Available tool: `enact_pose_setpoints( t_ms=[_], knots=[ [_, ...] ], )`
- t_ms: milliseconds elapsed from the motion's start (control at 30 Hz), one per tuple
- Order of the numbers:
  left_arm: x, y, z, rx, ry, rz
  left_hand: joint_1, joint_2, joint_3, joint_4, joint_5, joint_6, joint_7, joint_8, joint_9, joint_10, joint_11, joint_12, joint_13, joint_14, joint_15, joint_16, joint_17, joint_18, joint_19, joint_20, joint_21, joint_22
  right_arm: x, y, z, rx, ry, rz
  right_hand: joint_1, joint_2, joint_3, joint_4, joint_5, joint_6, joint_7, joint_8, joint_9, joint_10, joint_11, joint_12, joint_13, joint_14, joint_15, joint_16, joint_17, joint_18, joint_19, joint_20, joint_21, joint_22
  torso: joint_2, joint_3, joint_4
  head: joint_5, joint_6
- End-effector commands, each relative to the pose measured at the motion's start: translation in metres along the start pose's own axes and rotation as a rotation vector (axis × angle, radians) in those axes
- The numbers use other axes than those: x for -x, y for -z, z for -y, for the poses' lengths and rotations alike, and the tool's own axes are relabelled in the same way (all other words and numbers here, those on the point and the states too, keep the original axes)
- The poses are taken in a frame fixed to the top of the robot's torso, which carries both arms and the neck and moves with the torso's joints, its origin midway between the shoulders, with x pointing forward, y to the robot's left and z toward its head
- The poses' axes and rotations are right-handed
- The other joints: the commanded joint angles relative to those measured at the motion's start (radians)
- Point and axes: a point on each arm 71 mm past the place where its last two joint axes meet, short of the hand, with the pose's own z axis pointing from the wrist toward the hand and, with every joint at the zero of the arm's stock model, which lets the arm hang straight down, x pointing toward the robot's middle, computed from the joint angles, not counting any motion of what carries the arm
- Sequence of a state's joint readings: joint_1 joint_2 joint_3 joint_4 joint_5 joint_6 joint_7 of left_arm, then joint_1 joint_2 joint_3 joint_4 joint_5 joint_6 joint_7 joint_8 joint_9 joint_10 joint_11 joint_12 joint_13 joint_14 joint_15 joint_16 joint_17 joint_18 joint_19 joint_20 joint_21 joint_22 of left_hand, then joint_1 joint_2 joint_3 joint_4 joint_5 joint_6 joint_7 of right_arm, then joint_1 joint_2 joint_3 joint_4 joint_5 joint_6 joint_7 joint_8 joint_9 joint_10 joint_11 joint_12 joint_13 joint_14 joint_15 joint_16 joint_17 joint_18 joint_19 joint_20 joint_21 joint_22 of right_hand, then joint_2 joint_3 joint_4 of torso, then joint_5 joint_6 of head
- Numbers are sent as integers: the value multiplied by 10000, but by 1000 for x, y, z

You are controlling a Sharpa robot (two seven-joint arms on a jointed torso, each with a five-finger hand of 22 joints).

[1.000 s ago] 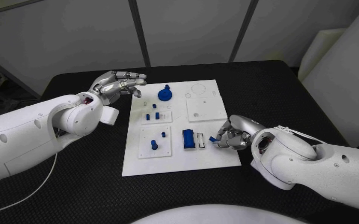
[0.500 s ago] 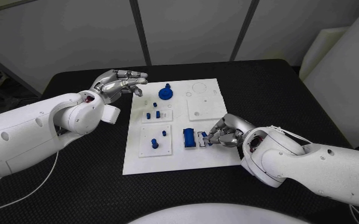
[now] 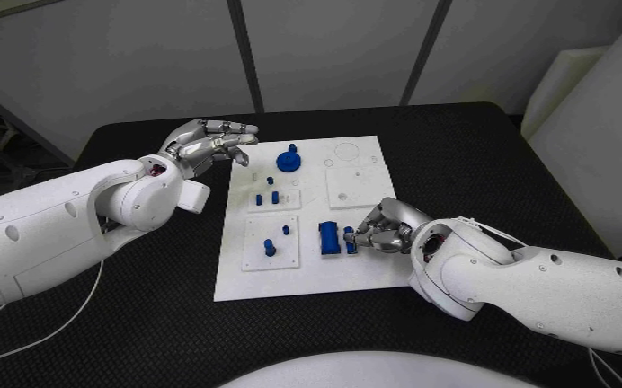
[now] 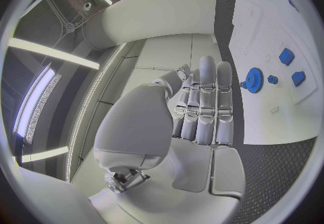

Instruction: Assemble the parts on the task board

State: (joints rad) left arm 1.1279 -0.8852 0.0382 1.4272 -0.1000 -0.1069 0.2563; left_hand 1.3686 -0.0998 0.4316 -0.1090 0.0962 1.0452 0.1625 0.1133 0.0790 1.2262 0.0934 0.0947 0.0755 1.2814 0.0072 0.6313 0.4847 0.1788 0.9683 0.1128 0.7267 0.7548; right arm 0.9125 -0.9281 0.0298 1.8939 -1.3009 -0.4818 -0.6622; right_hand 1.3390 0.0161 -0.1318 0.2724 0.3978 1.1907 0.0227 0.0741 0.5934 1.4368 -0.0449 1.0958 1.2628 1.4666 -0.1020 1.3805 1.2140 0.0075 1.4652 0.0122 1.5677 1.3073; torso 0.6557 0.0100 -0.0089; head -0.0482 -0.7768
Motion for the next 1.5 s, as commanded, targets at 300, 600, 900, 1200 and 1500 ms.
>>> enact_pose_setpoints(
  t_ms=[300,600,900,1200,1500],
  knots=[
    [-1,0,1,-49,54,-100,-20,65,15,-56,24,27,1,-29,12,-59,-26,-16,15,-1,4,-54,15,41,64,8,-59,-12,-2,-1,-1,13,425,-41,-489,-124,-259,171,-561,126,29,-29,22,52,-3,27,8,397,-48,15,-14,-75,1056,-58,31,2635,-8,8,-11,29,-8],
    [0,0,1,-36,50,-88,-20,65,15,-56,24,27,1,-29,12,-59,-26,-16,15,-1,4,-54,15,41,64,8,-59,-12,2,-1,1,97,1000,177,413,-396,-244,-315,-1620,224,-23,-16,120,31,-47,9,27,392,-87,-1,-19,-75,1056,-90,31,2635,-5,16,-9,17,-15],
    [-1,0,1,-32,54,-98,-20,65,15,-56,24,27,1,-29,12,-59,-26,-16,15,-1,4,-54,15,41,64,8,-59,-12,2,-1,1,143,1275,181,550,-489,-333,-439,-1877,328,-23,11,182,34,-47,15,41,395,-88,3,0,-75,1056,-96,31,2635,-6,14,-11,20,-19],
    [0,0,1,-31,51,-88,-20,65,15,-56,24,27,1,-29,12,-59,-26,-16,15,-1,4,-54,15,41,64,8,-59,-12,1,-5,2,121,1331,192,501,-406,-424,-455,-2728,413,-44,43,313,52,-57,23,56,396,-93,0,6,-75,1056,-101,31,2635,-9,5,-9,9,-24],
    [0,-1,1,-35,48,-73,-20,65,15,-56,24,27,1,-29,12,-59,-26,-16,15,-1,4,-54,15,41,64,8,-59,-12,3,-7,0,405,1565,498,1354,-357,-288,-1111,-2814,499,-115,51,456,57,-122,62,98,397,-146,1,27,-75,1056,-146,31,2635,-22,3,-19,5,-15]
  ],
)
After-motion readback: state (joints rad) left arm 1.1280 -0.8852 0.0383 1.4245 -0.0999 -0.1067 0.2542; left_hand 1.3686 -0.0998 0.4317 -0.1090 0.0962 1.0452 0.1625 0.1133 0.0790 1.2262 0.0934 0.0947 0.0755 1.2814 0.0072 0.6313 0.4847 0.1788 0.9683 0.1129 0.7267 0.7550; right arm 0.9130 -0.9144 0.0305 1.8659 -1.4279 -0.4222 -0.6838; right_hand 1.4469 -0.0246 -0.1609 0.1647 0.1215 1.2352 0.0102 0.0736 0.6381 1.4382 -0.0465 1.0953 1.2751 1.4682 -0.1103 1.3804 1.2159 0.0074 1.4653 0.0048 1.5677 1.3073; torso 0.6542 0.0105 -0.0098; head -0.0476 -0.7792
